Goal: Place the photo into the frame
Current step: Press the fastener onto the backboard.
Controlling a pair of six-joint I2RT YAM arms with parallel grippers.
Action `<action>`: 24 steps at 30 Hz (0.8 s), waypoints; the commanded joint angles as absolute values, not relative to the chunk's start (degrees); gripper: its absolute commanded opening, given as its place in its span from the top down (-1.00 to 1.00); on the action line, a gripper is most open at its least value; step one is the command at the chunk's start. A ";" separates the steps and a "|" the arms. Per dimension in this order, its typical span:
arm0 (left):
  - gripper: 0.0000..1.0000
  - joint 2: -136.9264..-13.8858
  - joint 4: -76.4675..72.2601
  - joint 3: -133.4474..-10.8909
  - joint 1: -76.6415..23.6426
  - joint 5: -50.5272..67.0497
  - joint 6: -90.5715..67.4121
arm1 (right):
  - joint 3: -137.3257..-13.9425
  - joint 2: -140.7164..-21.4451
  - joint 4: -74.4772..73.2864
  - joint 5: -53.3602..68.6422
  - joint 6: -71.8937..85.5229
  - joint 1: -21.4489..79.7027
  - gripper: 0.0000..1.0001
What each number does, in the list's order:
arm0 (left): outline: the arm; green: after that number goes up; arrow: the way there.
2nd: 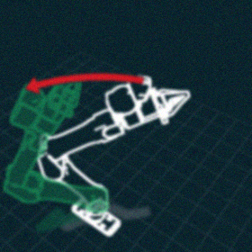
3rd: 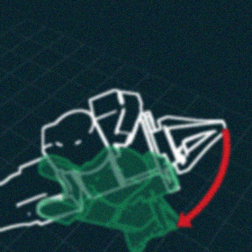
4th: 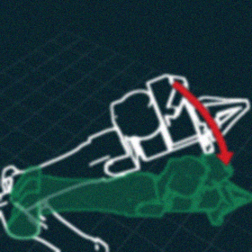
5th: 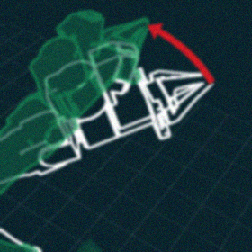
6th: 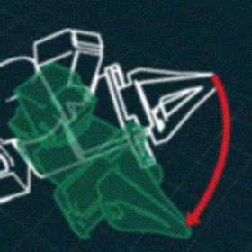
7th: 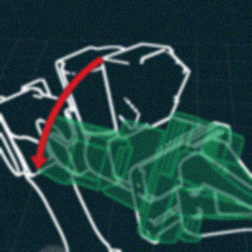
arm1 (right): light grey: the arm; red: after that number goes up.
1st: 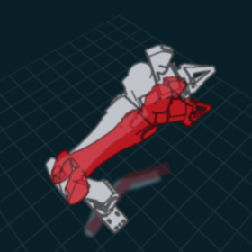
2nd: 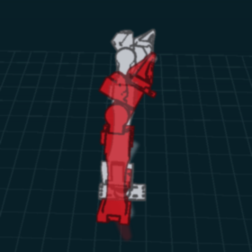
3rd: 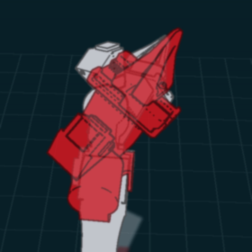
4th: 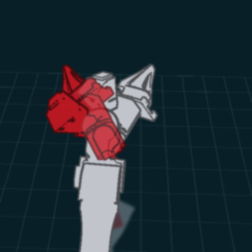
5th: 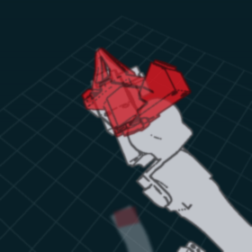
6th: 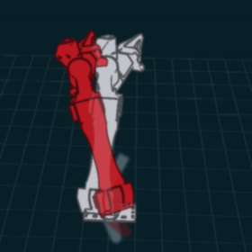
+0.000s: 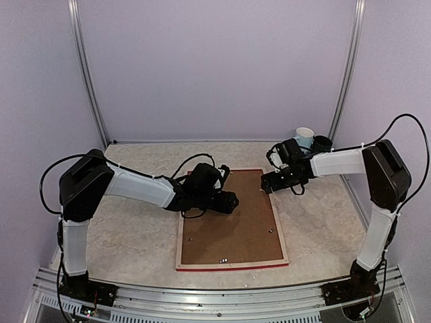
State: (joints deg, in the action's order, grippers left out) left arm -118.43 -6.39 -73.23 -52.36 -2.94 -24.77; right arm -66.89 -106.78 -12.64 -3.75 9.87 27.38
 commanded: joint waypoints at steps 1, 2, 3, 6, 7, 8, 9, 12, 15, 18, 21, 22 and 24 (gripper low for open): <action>-0.46 -120.04 -7.65 -72.68 -53.24 -2.01 -26.06 | -69.71 -109.16 -14.56 -4.91 9.15 27.95 -0.86; -0.46 -120.26 -7.38 -72.72 -53.31 -2.45 -26.22 | -70.41 -109.69 -14.96 -5.15 9.01 27.95 -0.86; -0.46 -120.44 -7.24 -72.77 -53.41 -2.80 -26.34 | -71.13 -110.36 -15.42 -5.58 8.90 27.95 -0.86; -0.45 -121.31 -6.90 -72.65 -53.43 -3.01 -26.66 | -73.03 -111.96 -16.47 -5.85 8.62 27.95 -0.85; -0.45 -121.70 -6.82 -72.68 -53.44 -2.80 -26.76 | -73.32 -112.26 -16.59 -5.88 8.61 27.95 -0.85; -0.45 -121.94 -6.77 -72.65 -53.48 -2.60 -26.84 | -73.38 -112.46 -16.50 -5.75 8.61 27.95 -0.84; -0.45 -122.19 -6.77 -72.60 -53.52 -2.41 -26.93 | -73.33 -112.58 -16.33 -5.69 8.57 27.95 -0.84; -0.45 -122.99 -6.62 -72.38 -53.53 -2.14 -27.20 | -73.45 -113.33 -16.26 -5.91 8.45 27.95 -0.85; -0.44 -123.50 -6.72 -72.16 -53.60 -1.79 -27.55 | -73.90 -114.25 -16.43 -5.65 8.10 27.95 -0.84; -0.45 -123.91 -7.13 -72.03 -53.59 -1.26 -27.83 | -73.96 -114.84 -16.44 -4.88 7.91 28.04 -0.83; -0.45 -124.06 -7.45 -71.89 -53.61 -0.98 -28.02 | -73.92 -115.12 -16.52 -5.19 7.75 28.04 -0.83; -0.45 -124.10 -7.47 -71.93 -53.61 -0.97 -28.04 | -73.92 -115.21 -16.50 -5.54 7.78 28.04 -0.83; -0.45 -124.10 -7.47 -72.10 -53.59 -0.91 -28.04 | -73.91 -115.30 -16.61 -6.22 7.73 28.05 -0.83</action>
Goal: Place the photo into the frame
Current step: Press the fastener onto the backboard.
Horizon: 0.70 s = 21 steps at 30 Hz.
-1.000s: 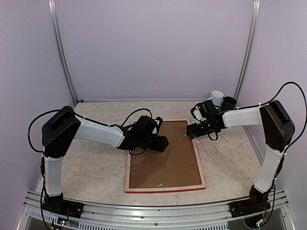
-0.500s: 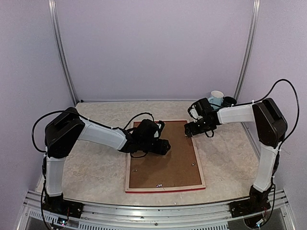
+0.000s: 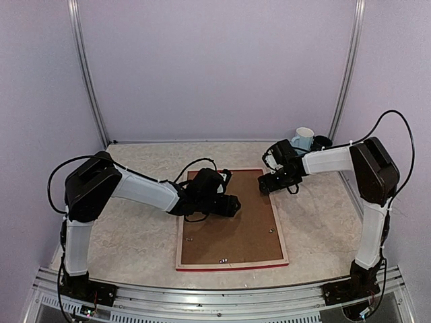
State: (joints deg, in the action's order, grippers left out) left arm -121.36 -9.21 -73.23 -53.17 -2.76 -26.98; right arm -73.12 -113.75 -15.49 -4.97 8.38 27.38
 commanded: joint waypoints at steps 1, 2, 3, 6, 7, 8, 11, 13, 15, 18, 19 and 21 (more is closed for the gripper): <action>-0.45 -124.06 -7.47 -72.14 -53.57 -0.88 -27.92 | -73.94 -115.38 -16.55 -6.59 7.88 28.04 -0.82; -0.45 -124.02 -7.47 -72.14 -53.61 -0.82 -27.95 | -73.91 -115.40 -16.56 -6.92 7.91 28.04 -0.82; -0.45 -124.02 -7.47 -72.16 -53.61 -0.79 -27.95 | -73.98 -115.40 -16.49 -7.27 8.11 28.08 -0.81; -0.45 -123.84 -7.62 -71.92 -53.60 -0.79 -27.95 | -74.07 -115.57 -16.57 -8.50 8.45 28.04 -0.78; -0.45 -123.79 -7.69 -71.83 -53.56 -0.79 -27.99 | -74.13 -115.58 -16.61 -8.97 8.59 28.02 -0.77; -0.45 -123.76 -7.80 -71.70 -53.61 -0.79 -28.03 | -74.22 -115.61 -16.76 -9.37 8.69 28.03 -0.76; -0.45 -123.71 -7.99 -71.47 -53.61 -0.87 -28.12 | -74.31 -115.46 -17.36 -10.41 8.92 28.04 -0.75; -0.45 -123.73 -8.21 -71.41 -53.61 -0.79 -28.25 | -74.28 -115.12 -17.62 -11.11 9.04 28.04 -0.74; -0.45 -123.83 -8.39 -71.33 -53.61 -0.64 -28.43 | -74.10 -114.67 -17.73 -12.14 9.19 28.04 -0.74; -0.44 -123.93 -8.52 -71.36 -53.59 -0.53 -28.56 | -74.30 -114.35 -18.27 -13.61 9.46 28.04 -0.71; -0.45 -123.93 -8.57 -71.32 -53.54 -0.53 -28.65 | -74.39 -114.27 -18.47 -13.78 9.53 28.04 -0.70; -0.45 -123.84 -8.61 -71.30 -53.61 -0.57 -28.57 | -74.74 -114.30 -18.97 -13.57 9.58 28.04 -0.64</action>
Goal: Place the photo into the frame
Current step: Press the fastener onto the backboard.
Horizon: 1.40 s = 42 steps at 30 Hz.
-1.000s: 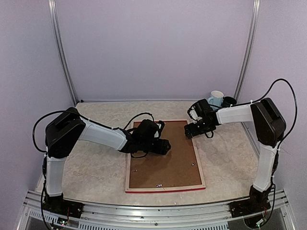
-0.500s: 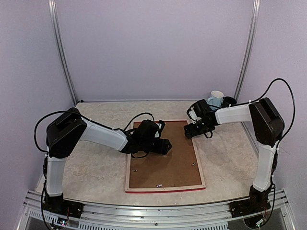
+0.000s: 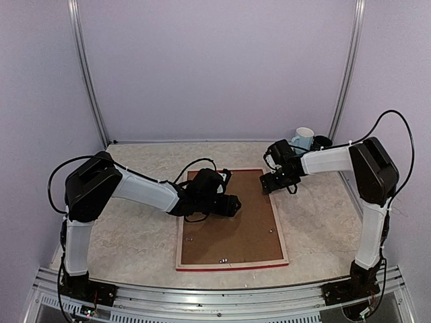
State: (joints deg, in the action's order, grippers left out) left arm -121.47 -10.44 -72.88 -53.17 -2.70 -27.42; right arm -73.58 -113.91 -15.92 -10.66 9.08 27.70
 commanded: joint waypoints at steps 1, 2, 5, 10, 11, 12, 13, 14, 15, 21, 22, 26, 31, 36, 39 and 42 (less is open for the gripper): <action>-0.45 -123.79 -8.54 -71.28 -53.61 -0.61 -28.56 | -75.05 -114.38 -19.33 -13.40 9.58 28.04 -0.60; -0.45 -123.69 -8.60 -71.26 -53.61 -0.61 -28.58 | -75.28 -114.49 -19.78 -13.22 9.57 28.03 -0.57; -0.44 -123.56 -8.68 -71.11 -53.61 -0.62 -28.65 | -75.88 -114.57 -20.48 -12.28 9.71 28.04 -0.54; -0.44 -123.36 -9.03 -71.25 -53.61 -0.57 -28.74 | -78.17 -114.96 -22.41 -10.76 10.18 28.03 -0.53; -0.44 -123.32 -8.98 -71.46 -53.57 -0.53 -28.67 | -78.84 -115.22 -22.83 -10.85 10.27 28.04 -0.52; -0.44 -123.25 -9.01 -71.65 -53.61 -0.53 -28.55 | -79.37 -115.42 -23.05 -10.82 10.28 28.04 -0.52; -0.44 -123.10 -8.95 -71.97 -53.60 -0.53 -28.42 | -79.82 -115.55 -23.11 -10.80 10.27 28.04 -0.52; -0.44 -122.97 -8.96 -72.29 -53.59 -0.53 -28.27 | -80.14 -115.69 -23.17 -10.83 10.28 28.04 -0.52; -0.44 -122.82 -8.96 -72.66 -53.57 -0.53 -28.03 | -80.60 -115.93 -23.26 -10.84 10.28 28.04 -0.52; -0.44 -122.34 -8.22 -76.38 -53.61 -0.37 -26.84 | -84.06 -119.04 -25.65 -11.81 10.02 28.04 -0.52; -0.44 -122.41 -8.37 -76.88 -53.61 -0.35 -26.69 | -84.27 -119.40 -25.80 -12.13 10.05 28.04 -0.52; -0.44 -123.07 -9.20 -78.67 -53.89 1.41 -26.32 | -84.64 -120.61 -26.66 -13.57 10.14 28.04 -0.52; -0.43 -125.95 -9.80 -80.92 -54.24 2.60 -26.41 | -83.87 -120.46 -27.51 -15.61 10.45 28.10 -0.49; -0.42 -129.92 -5.68 -85.00 -54.63 0.16 -27.74 | -82.69 -119.26 -28.93 -17.80 10.45 28.60 -0.48; -0.42 -131.65 -3.29 -86.62 -54.82 -2.86 -28.61 | -81.94 -118.45 -30.12 -18.79 10.31 28.99 -0.48; -0.40 -132.14 -2.44 -86.70 -54.79 -4.45 -29.63 | -81.19 -118.43 -31.35 -18.77 9.92 29.26 -0.47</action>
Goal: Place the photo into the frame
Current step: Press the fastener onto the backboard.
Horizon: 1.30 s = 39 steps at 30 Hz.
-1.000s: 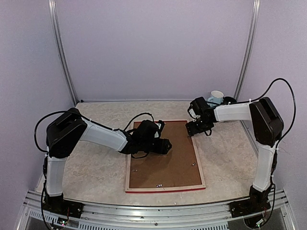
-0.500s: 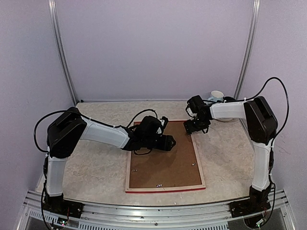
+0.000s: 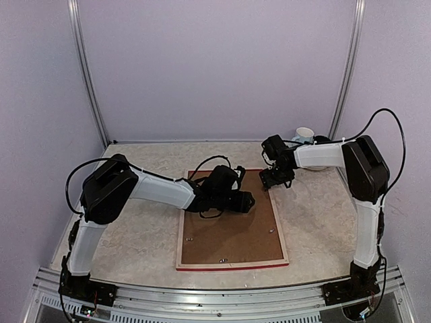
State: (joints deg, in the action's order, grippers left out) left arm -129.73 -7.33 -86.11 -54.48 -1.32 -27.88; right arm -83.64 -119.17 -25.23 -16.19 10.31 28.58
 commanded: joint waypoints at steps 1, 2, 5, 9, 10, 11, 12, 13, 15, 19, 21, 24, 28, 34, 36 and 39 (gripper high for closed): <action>-0.40 -132.31 -2.24 -86.65 -54.83 -4.79 -29.82 | -80.99 -118.47 -31.67 -18.61 9.67 29.39 -0.47; -0.39 -132.35 -1.97 -86.78 -54.84 -5.16 -30.06 | -80.83 -118.48 -32.16 -18.30 9.40 29.50 -0.46; -0.39 -132.69 -1.42 -86.98 -54.84 -5.96 -30.55 | -80.54 -118.19 -33.92 -18.61 9.14 29.99 -0.45; -0.37 -132.97 -1.07 -87.12 -54.84 -6.77 -31.31 | -79.71 -116.98 -35.64 -18.76 8.84 30.64 -0.44; -0.37 -132.98 -1.06 -87.11 -54.83 -6.87 -31.46 | -79.63 -116.72 -35.94 -18.51 8.69 30.74 -0.44; -0.36 -133.02 -1.01 -87.15 -54.78 -6.94 -31.53 | -79.49 -116.52 -36.33 -18.08 8.50 30.88 -0.44; -0.36 -133.06 -0.85 -87.19 -54.84 -7.15 -31.67 | -79.45 -116.46 -36.89 -17.95 8.44 31.00 -0.42; -0.36 -133.07 -0.73 -87.24 -54.81 -7.26 -31.74 | -79.33 -116.39 -37.48 -17.95 8.35 31.14 -0.42; -0.36 -133.09 -0.56 -87.25 -54.82 -7.60 -31.94 | -78.94 -116.14 -38.11 -17.92 8.07 31.51 -0.42; -0.35 -133.13 -0.66 -87.32 -54.84 -7.45 -32.20 | -78.16 -115.84 -38.11 -17.80 7.77 31.69 -0.42; -0.34 -133.15 -0.99 -87.35 -54.84 -7.05 -32.25 | -78.17 -115.71 -37.33 -18.52 7.87 31.65 -0.42; -0.35 -132.95 -1.31 -87.30 -54.92 -6.88 -31.94 | -79.17 -114.90 -35.92 -17.27 7.72 31.48 -0.42; -0.35 -131.97 -1.70 -86.80 -55.06 -6.93 -31.23 | -81.43 -112.72 -34.88 -12.77 7.92 31.13 -0.42; -0.41 -128.90 -4.37 -85.34 -55.12 -6.11 -27.87 | -78.86 -108.24 -31.14 -7.48 10.09 30.49 -0.50; -0.42 -128.23 -4.31 -85.47 -55.19 -6.39 -27.03 | -76.84 -106.90 -29.19 -3.72 12.00 29.38 -0.50; -0.43 -126.71 -4.29 -84.77 -55.32 -7.49 -26.81 | -74.57 -106.06 -27.26 -0.80 16.20 28.00 -0.46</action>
State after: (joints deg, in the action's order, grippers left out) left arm -129.58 -6.31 -86.46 -55.13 -6.09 -28.75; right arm -77.52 -108.57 -30.48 -7.11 10.70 29.89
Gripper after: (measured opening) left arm 0.714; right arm 0.743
